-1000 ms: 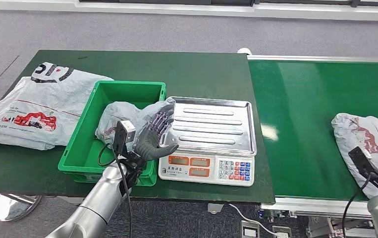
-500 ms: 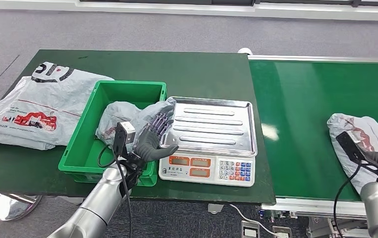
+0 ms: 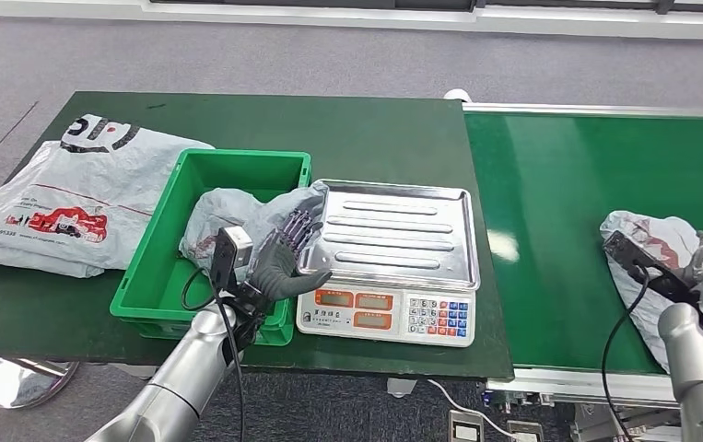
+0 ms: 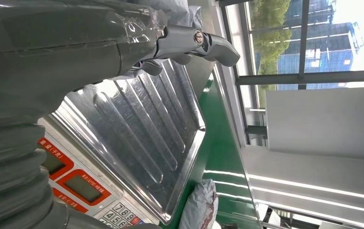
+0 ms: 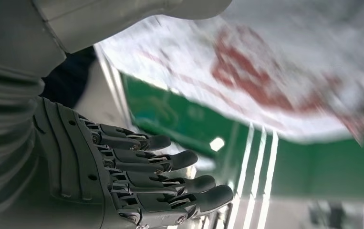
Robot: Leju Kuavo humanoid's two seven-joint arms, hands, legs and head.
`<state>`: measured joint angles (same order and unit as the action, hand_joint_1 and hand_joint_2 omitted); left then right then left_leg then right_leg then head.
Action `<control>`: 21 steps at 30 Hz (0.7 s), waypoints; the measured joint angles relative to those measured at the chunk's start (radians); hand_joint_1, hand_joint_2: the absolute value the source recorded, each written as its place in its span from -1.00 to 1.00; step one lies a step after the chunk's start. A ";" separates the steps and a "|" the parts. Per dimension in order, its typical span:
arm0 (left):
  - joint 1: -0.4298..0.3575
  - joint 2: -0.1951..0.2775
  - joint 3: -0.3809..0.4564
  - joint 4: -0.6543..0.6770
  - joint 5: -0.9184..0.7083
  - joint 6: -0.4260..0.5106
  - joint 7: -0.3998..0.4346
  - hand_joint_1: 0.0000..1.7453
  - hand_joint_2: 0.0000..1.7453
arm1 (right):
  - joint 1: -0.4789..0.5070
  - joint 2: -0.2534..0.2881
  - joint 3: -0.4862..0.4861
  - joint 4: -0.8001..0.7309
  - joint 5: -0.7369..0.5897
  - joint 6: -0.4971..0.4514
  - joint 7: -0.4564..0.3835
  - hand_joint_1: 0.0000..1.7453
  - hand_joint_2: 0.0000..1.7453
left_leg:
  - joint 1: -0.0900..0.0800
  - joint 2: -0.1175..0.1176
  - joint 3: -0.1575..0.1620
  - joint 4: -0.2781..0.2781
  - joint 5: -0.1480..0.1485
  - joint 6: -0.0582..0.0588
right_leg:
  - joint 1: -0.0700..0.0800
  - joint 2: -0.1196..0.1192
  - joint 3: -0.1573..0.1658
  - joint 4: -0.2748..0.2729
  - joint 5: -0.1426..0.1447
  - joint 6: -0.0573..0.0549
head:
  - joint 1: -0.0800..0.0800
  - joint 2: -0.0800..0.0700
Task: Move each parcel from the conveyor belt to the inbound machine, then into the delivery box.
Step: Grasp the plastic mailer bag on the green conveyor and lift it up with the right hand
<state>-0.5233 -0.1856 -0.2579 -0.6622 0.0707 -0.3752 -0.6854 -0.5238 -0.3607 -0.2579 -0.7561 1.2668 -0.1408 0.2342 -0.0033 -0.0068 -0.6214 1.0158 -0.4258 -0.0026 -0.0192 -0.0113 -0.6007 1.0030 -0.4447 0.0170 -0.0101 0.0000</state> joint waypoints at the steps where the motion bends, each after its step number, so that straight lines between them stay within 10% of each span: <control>1: -0.001 0.000 0.000 0.002 -0.001 0.001 0.001 -1.00 1.00 | 0.000 -0.001 0.001 0.017 -0.001 0.018 0.017 -1.00 1.00 | 0.000 0.000 0.000 0.000 0.000 0.000 | 0.000 0.000 0.000 0.000 0.000 0.000 | 0.000 0.000; 21: 0.000 -0.003 0.000 0.006 -0.021 0.017 0.022 -1.00 1.00 | 0.165 -0.031 0.001 0.028 -0.038 0.091 0.125 -1.00 1.00 | 0.000 -0.001 0.000 0.000 -0.001 0.000 | 0.000 -0.002 0.000 0.000 -0.001 0.000 | 0.000 0.000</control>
<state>-0.5234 -0.1888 -0.2579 -0.6561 0.0496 -0.3578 -0.6630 -0.3588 -0.3918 -0.2567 -0.7279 1.2284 -0.0496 0.3590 -0.0033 -0.0078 -0.6216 1.0156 -0.4265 -0.0026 -0.0193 -0.0129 -0.6003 1.0028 -0.4461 0.0174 -0.0103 0.0000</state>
